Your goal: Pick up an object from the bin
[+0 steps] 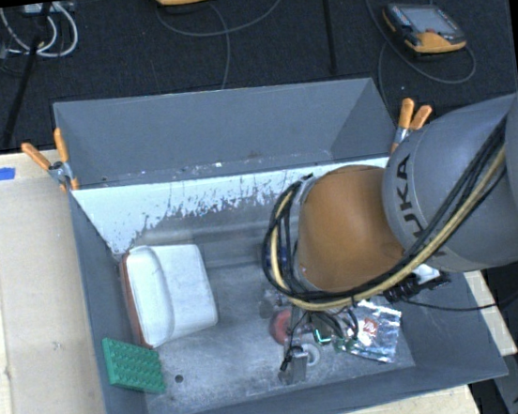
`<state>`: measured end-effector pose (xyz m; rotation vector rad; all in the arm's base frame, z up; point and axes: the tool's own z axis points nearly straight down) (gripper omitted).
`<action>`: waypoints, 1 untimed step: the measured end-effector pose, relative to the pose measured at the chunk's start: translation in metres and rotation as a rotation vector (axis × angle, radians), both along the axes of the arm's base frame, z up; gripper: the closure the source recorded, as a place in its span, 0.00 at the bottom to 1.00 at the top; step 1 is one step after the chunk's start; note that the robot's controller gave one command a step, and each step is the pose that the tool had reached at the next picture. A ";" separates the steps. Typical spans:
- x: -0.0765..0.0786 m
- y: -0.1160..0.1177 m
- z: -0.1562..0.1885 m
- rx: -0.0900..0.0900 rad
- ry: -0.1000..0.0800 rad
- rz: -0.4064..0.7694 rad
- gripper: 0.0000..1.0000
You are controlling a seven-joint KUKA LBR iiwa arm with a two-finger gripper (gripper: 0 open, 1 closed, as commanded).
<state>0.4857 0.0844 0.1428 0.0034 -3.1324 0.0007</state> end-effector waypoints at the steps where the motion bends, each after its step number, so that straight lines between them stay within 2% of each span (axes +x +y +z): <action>1: 0.016 -0.040 -0.076 0.000 -0.003 0.061 0.00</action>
Offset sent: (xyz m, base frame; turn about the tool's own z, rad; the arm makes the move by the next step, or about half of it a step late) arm 0.0175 -0.0382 -0.0715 -0.0638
